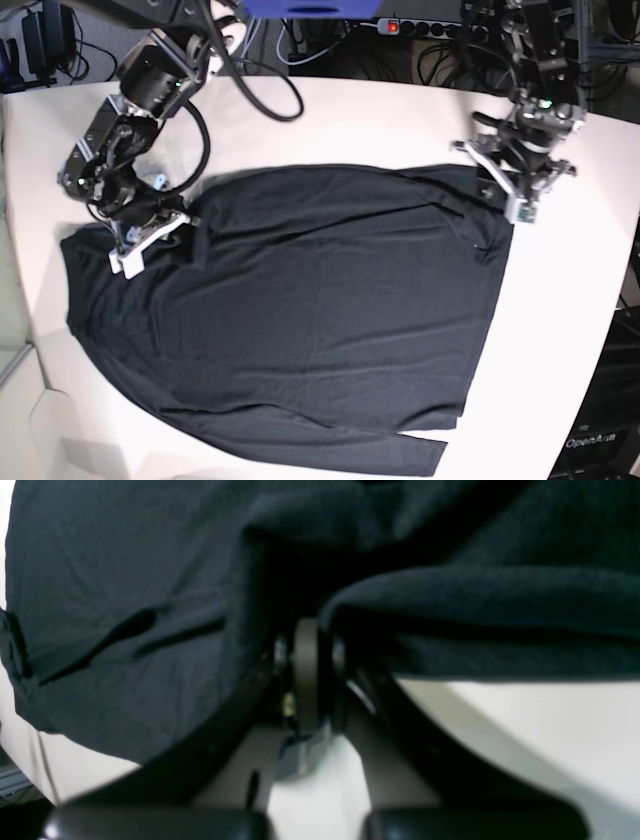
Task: Fold the T-shirt properly
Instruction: 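Lower both grippers and regrasp the shirt's shoulder edges, then lift the held edges and fold them away from the robot over the shirt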
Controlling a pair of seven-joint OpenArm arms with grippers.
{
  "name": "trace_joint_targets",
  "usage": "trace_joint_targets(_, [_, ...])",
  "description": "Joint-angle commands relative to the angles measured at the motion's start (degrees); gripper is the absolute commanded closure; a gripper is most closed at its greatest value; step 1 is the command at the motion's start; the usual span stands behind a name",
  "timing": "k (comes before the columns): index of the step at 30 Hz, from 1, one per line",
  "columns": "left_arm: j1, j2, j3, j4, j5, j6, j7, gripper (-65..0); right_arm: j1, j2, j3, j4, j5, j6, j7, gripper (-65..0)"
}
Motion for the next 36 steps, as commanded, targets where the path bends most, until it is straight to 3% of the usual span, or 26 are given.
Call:
trace_joint_targets(1, [-0.1,0.0,-1.4,1.2,-0.3,-0.1,-0.9,-23.8,0.5,0.2,-0.1,0.4,-1.5,0.0,-0.8,0.0])
trace_joint_targets(3, [-0.1,0.6,-3.8,1.1,-0.3,-2.8,-1.0,-23.8,0.5,0.2,-0.1,0.4,-1.5,0.0,-0.8,-0.1])
trace_joint_targets(6, [-0.8,2.8,-9.1,0.7,-0.2,-10.0,-0.9,-24.5,0.5,0.2,-0.1,0.4,-1.5,0.0,-0.9,-0.1])
trace_joint_targets(10, [-2.3,4.8,-14.9,0.2,-0.1,-16.2,-0.8,-36.3,0.5,0.7,-0.2,0.4,-1.6,0.0,-0.8,-0.2])
trace_joint_targets(13, [-2.4,5.6,-17.1,-1.8,-0.1,-16.2,-1.2,-43.6,0.5,0.9,-0.2,0.4,-1.6,0.0,-0.9,-0.2])
trace_joint_targets(21, [-5.2,7.0,-22.3,-9.2,-0.2,-16.2,-1.4,-43.0,-0.6,1.1,-0.2,0.4,-1.6,0.0,-1.0,-0.2])
trace_joint_targets(36, [-6.5,9.7,-22.2,-11.3,-0.3,-16.2,-1.3,-43.0,-1.9,1.1,-0.2,0.5,-1.6,0.0,-0.8,-0.2])
